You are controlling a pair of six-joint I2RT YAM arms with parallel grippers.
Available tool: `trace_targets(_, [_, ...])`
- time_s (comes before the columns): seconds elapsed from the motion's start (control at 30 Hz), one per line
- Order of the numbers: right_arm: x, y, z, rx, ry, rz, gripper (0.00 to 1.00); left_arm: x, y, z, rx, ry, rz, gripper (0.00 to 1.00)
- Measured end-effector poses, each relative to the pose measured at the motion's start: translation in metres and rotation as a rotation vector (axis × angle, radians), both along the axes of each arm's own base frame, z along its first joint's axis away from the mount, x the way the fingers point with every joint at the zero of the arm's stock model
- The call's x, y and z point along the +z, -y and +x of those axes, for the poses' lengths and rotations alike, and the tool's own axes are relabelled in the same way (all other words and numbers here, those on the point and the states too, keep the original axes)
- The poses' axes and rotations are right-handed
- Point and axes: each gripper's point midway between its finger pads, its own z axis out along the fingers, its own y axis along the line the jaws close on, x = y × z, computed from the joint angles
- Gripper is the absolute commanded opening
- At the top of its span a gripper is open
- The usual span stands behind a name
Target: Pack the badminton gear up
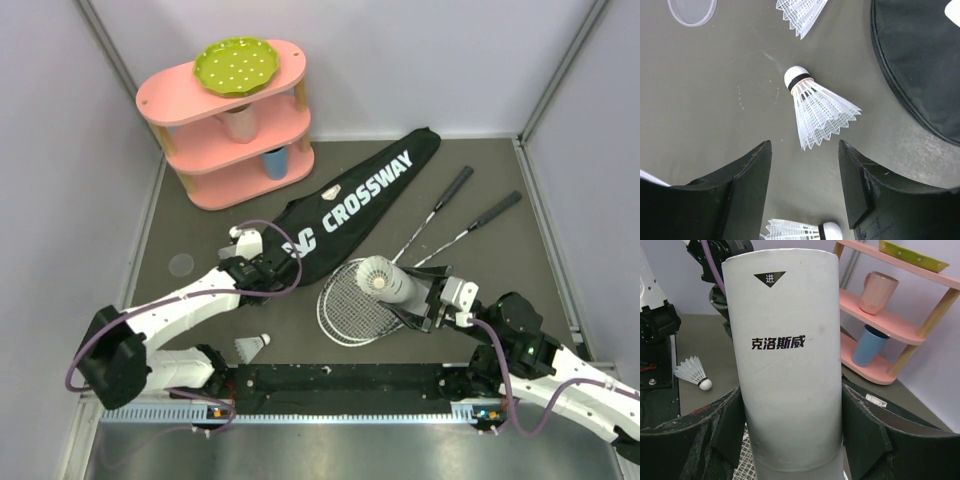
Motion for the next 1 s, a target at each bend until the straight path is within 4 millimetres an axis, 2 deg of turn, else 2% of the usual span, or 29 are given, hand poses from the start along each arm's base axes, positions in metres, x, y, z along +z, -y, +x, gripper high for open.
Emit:
trace_targets(0.27, [-0.002,0.005,-0.003,0.000,-0.036,-0.009,0.21,-0.021,-0.005,0.007,0.019,-0.047,0.113,0.61])
trace_targets(0.47, [0.012,0.018,-0.012,0.006,-0.024,0.062,0.21,-0.027,-0.008,0.015,0.042,-0.086,0.146,0.54])
trace_targets(0.57, [0.014,0.019,-0.013,0.007,-0.018,0.070,0.21,-0.028,-0.004,0.021,0.039,-0.101,0.161,0.42])
trace_targets(0.63, [0.012,0.018,-0.012,0.009,-0.023,0.063,0.21,-0.031,-0.001,0.024,0.034,-0.117,0.173,0.40])
trace_targets(0.77, [0.009,0.016,-0.012,0.012,-0.029,0.048,0.21,-0.036,0.001,0.026,0.030,-0.140,0.193,0.30])
trace_targets(0.8, [0.009,0.016,-0.012,0.011,-0.030,0.049,0.21,-0.037,0.001,0.025,0.030,-0.144,0.196,0.21])
trace_targets(0.87, [0.009,0.016,-0.011,0.011,-0.030,0.048,0.21,-0.037,0.000,0.025,0.029,-0.148,0.199,0.15])
trace_targets(0.9, [0.008,0.016,-0.011,0.010,-0.031,0.047,0.21,-0.037,0.000,0.025,0.027,-0.149,0.199,0.05])
trace_targets(1.0, [0.006,0.014,-0.010,0.009,-0.035,0.039,0.21,-0.037,0.001,0.025,0.022,-0.148,0.198,0.00])
